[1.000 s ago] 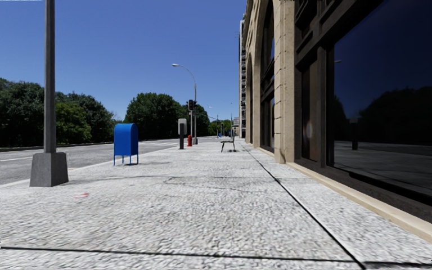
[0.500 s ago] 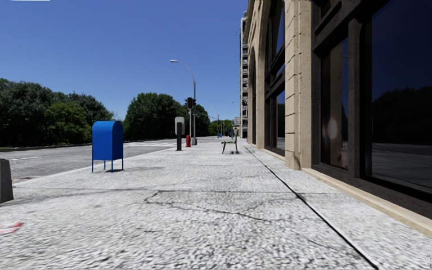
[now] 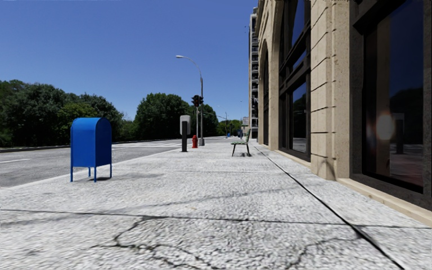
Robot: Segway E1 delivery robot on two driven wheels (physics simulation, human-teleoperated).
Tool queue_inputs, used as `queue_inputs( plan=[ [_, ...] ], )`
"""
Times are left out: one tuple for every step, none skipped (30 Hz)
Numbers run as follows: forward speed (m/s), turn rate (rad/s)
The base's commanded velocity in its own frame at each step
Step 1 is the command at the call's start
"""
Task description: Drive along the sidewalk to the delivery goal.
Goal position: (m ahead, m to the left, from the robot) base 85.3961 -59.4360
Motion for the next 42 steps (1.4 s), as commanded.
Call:
queue_inputs(
  plan=[
    [2.00, 0.00],
    [2.00, 0.00],
    [2.00, 0.00],
    [2.00, 0.00],
    [2.00, 0.00],
    [2.00, 0.00],
    [2.00, 0.00],
    [2.00, 0.00],
    [2.00, 0.00],
    [2.00, 0.00],
    [2.00, 0.00],
    [2.00, 0.00],
    [2.00, 0.00],
    [2.00, 0.00],
    [2.00, 0.00],
    [2.00, 0.00],
    [2.00, 0.00],
    [2.00, 0.00],
    [2.00, 0.22],
    [2.00, 0.33],
    [2.00, 0.33],
    [2.00, 0.27],
    [2.00, 0.08],
    [2.00, 0.00],
    [2.00, 0.00],
    [2.00, 0.00],
    [2.00, 0.00],
    [2.00, 0.00],
    [2.00, 0.00],
    [2.00, 0.00],
    [2.00, 0.00],
    [2.00, 0.00],
    [2.00, 0.00],
    [2.00, 0.00],
    [2.00, 0.00],
    [2.00, 0.00],
    [2.00, 0.00],
    [2.00, 0.00],
    [2.00, 0.00],
    [2.00, 0.00],
    [2.00, 0.00],
    [2.00, 0.00]
  ],
)
